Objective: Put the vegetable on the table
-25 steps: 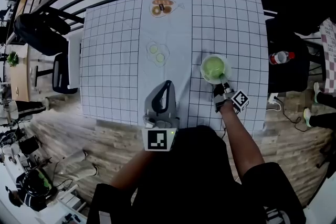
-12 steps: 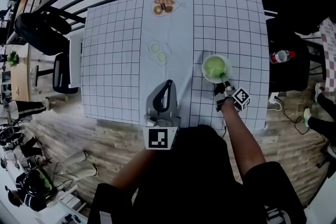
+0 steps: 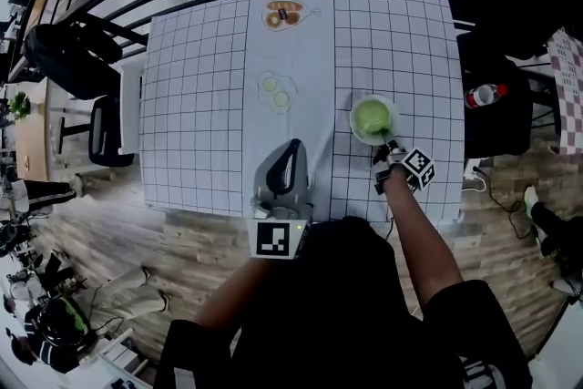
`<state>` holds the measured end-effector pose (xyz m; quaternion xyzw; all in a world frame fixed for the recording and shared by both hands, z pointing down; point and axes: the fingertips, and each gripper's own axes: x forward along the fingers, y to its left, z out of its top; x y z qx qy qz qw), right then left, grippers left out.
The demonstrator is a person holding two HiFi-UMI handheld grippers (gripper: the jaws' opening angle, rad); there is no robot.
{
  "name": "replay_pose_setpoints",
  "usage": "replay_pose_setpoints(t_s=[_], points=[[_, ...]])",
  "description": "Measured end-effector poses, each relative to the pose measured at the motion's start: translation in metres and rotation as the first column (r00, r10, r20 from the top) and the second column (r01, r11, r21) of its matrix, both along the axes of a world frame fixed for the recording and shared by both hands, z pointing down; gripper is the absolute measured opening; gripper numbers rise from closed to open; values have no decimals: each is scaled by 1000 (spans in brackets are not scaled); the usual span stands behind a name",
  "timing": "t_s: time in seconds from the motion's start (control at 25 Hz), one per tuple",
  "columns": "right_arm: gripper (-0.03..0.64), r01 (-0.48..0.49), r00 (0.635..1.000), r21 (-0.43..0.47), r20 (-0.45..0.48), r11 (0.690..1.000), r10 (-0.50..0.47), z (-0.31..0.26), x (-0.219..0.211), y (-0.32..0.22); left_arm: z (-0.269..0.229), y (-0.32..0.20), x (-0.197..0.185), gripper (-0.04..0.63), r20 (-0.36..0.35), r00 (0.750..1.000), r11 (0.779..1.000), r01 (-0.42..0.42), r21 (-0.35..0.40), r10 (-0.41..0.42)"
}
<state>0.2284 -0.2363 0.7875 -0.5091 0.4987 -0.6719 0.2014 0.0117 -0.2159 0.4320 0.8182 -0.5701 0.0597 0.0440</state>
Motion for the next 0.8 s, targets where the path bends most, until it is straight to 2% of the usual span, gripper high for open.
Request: replay_pose_setpoints(t_s=[0.4, 0.64, 0.8], points=[[52, 4, 996, -87, -91, 996, -12, 4, 1, 32, -4, 22, -14, 8, -28, 1000, 1000, -2, 4, 2], [52, 1, 994, -77, -107, 997, -9, -1, 1, 54, -5, 36, -24, 8, -41, 999, 1000, -7, 12, 7], [52, 24, 989, -54, -147, 998, -32, -10, 0, 65, -15, 42, -30, 8, -60, 998, 999, -3, 49, 6]])
